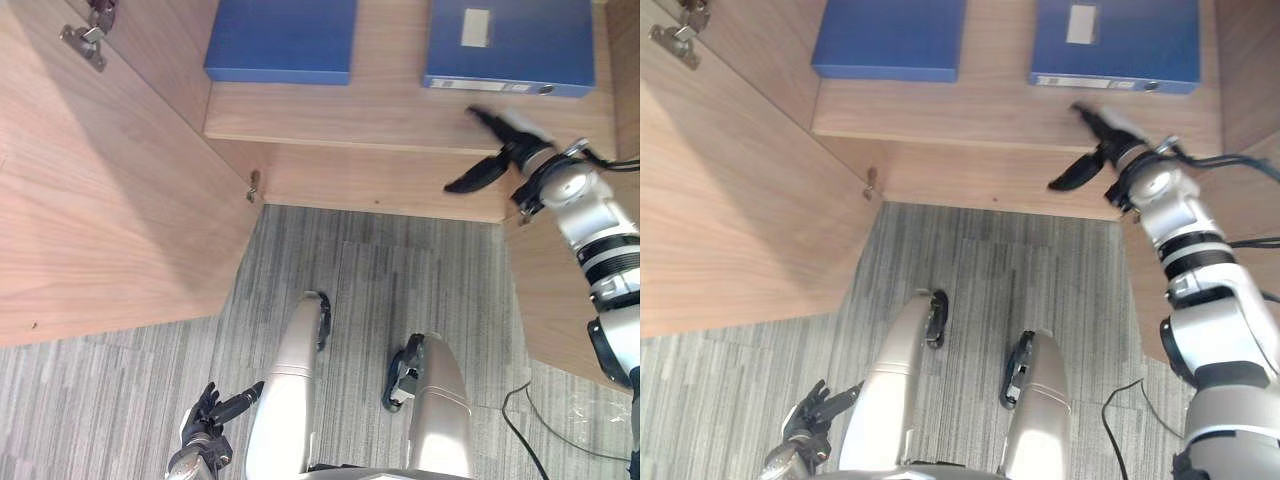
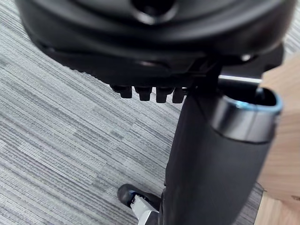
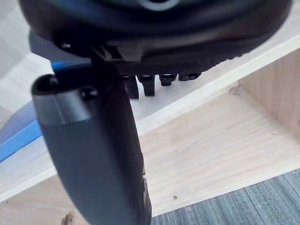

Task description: Walk over to the cabinet, pick up the folder, carry it to the office cabinet, place the folder inside the office cabinet, then close the office cabinet door

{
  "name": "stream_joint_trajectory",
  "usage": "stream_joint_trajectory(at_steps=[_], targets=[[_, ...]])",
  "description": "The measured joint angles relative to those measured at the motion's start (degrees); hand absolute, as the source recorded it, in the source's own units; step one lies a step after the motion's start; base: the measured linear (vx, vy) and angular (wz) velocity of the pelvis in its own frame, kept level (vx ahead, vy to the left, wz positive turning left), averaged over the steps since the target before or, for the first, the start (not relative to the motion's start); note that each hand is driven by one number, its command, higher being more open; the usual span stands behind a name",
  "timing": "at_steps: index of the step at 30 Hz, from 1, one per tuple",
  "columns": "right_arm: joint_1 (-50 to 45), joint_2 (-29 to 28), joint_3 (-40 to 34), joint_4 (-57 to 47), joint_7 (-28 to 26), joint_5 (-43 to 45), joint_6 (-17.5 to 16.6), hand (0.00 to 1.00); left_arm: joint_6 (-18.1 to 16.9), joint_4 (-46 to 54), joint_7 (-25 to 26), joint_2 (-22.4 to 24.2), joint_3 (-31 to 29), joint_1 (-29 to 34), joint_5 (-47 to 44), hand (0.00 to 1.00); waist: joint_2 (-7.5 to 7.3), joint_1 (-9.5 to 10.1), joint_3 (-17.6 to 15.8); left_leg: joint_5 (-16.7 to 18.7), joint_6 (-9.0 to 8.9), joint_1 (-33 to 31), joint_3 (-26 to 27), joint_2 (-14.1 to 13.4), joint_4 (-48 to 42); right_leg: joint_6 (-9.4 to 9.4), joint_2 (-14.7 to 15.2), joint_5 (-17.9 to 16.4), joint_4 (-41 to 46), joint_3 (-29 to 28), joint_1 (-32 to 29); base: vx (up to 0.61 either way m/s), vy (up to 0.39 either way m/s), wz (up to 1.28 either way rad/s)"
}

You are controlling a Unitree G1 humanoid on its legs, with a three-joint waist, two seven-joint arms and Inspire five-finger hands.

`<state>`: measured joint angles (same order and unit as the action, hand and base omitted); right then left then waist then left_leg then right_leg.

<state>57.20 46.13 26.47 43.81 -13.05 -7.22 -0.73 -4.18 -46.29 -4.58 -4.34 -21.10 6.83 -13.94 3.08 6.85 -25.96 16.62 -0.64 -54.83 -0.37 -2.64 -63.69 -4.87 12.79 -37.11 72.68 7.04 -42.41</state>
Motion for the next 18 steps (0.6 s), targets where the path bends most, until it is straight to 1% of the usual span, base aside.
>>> stream_joint_trajectory(at_steps=[3, 5, 8, 9, 10, 12, 13, 14, 15, 16, 17, 18], targets=[[0.0, 1.1, 2.6, -1.0, -1.7, -0.1, -0.4, 1.0, -0.1, -0.1, -0.8, -0.4, 0.0, -0.3, 0.0, 1.0, -0.05, -0.08, 0.0, 0.4, -0.07, 0.6, 0.0, -0.7, -0.3, 0.17, -0.7, 0.2, -0.3, -0.1, 0.6, -0.02, 0.014, -0.14], [-0.3, 1.1, 4.8, -1.6, -3.1, -0.8, -0.5, 1.0, -0.1, -0.2, -0.9, -0.9, 0.0, -0.6, 0.0, 1.0, -0.2, 0.14, 0.0, 1.2, -0.08, 2.2, 0.1, -2.0, -0.4, 0.12, -1.4, 0.6, -1.3, 0.0, 2.1, 0.0, 0.026, -0.26], [-1.9, 0.3, 7.1, -1.6, -5.1, -4.6, -0.4, 1.0, -0.1, -0.6, -0.8, -0.9, 0.1, -0.7, 0.0, 1.0, -0.56, 0.47, 0.0, 1.8, -0.02, 6.7, 1.0, -3.4, 1.4, 0.5, -2.7, 1.7, -4.8, -0.2, 6.4, 0.04, 0.029, -0.31], [-3.2, -0.8, 7.5, -1.5, -5.4, -5.6, -0.2, 1.0, -0.1, -1.4, -0.8, -1.0, 0.1, -0.7, 0.0, 1.0, -1.19, 0.68, 0.2, 1.8, 0.03, 9.6, 1.8, -4.3, 3.3, 0.47, -3.4, 2.9, -7.4, -0.6, 8.7, 0.05, 0.038, -0.41], [-3.8, -1.4, 8.0, -1.5, -5.8, -6.3, -0.1, 1.0, 0.0, -1.8, -0.8, -1.0, 0.1, -0.6, 0.1, 1.0, -1.45, 0.7, 0.3, 1.8, 0.04, 11.0, 2.3, -4.8, 4.4, 0.37, -3.7, 3.7, -8.9, -0.7, 9.9, 0.08, 0.061, -0.62], [-7.7, -4.2, 8.6, -1.8, -6.1, -6.6, 0.1, 1.0, 0.1, -3.1, -0.7, -1.0, 0.6, -0.1, 1.1, 1.0, -2.33, 0.91, 1.0, 1.7, 0.24, 18.4, 5.2, -7.9, 9.7, 0.43, -5.5, 7.8, -17.0, -0.7, 15.9, 0.12, 0.12, -0.96], [-10.3, -6.2, 8.5, -2.2, -6.1, -6.8, 0.1, 1.0, 0.2, -3.6, -0.6, -0.9, 0.8, 0.8, 1.3, 1.0, -2.94, 0.84, 2.4, 1.5, 0.28, 22.3, 7.3, -9.6, 12.9, 0.52, -6.6, 10.2, -22.0, -0.9, 18.9, 0.14, 0.147, -1.13], [-13.3, -7.4, 7.8, -3.0, -5.9, -6.8, 0.2, 1.0, 0.2, -4.2, -0.2, -1.0, 1.5, 1.4, 1.4, 1.0, -3.46, 0.89, 3.8, 1.2, 0.2, 25.4, 8.8, -10.6, 15.7, 0.59, -7.5, 12.1, -26.1, -1.3, 21.5, 0.13, 0.118, -0.93], [-15.5, -8.4, 6.9, -3.4, -5.9, -6.8, 0.2, 1.0, 0.2, -5.0, 0.2, -1.1, 2.0, 1.8, 1.8, 1.0, -3.86, 0.9, 5.0, 0.9, 0.09, 27.4, 9.9, -11.2, 17.7, 0.64, -8.0, 13.4, -29.1, -1.5, 23.1, 0.12, 0.074, -0.75], [-21.2, -10.7, 3.3, -3.9, -4.9, -6.6, -0.1, 1.0, 0.2, -6.5, 0.8, -1.9, 2.7, 2.3, 2.6, 1.0, -4.7, 0.7, 7.5, 0.0, -0.1, 30.9, 11.4, -11.6, 21.8, 0.83, -8.7, 16.0, -34.9, -1.7, 26.5, 0.19, 0.07, -0.5], [-25.4, -12.6, 0.1, -3.7, -3.8, -6.3, -0.2, 1.0, 0.2, -8.0, 1.0, -2.7, 3.6, 2.4, 3.1, 1.0, -5.31, 0.18, 9.4, -1.1, -0.22, 33.6, 12.1, -11.2, 25.3, 0.66, -8.9, 17.8, -39.4, -1.7, 29.2, 0.24, 0.067, -0.29], [-30.5, -14.7, -4.3, -2.6, -2.5, -6.1, -0.5, 1.0, 0.4, -9.5, 1.8, -3.5, 4.9, 2.7, 3.6, 1.0, -5.72, -0.94, 11.6, -2.6, -0.18, 36.7, 12.5, -10.0, 29.8, 0.33, -8.7, 20.2, -44.8, -1.4, 32.5, 0.22, 0.039, 0.0]])
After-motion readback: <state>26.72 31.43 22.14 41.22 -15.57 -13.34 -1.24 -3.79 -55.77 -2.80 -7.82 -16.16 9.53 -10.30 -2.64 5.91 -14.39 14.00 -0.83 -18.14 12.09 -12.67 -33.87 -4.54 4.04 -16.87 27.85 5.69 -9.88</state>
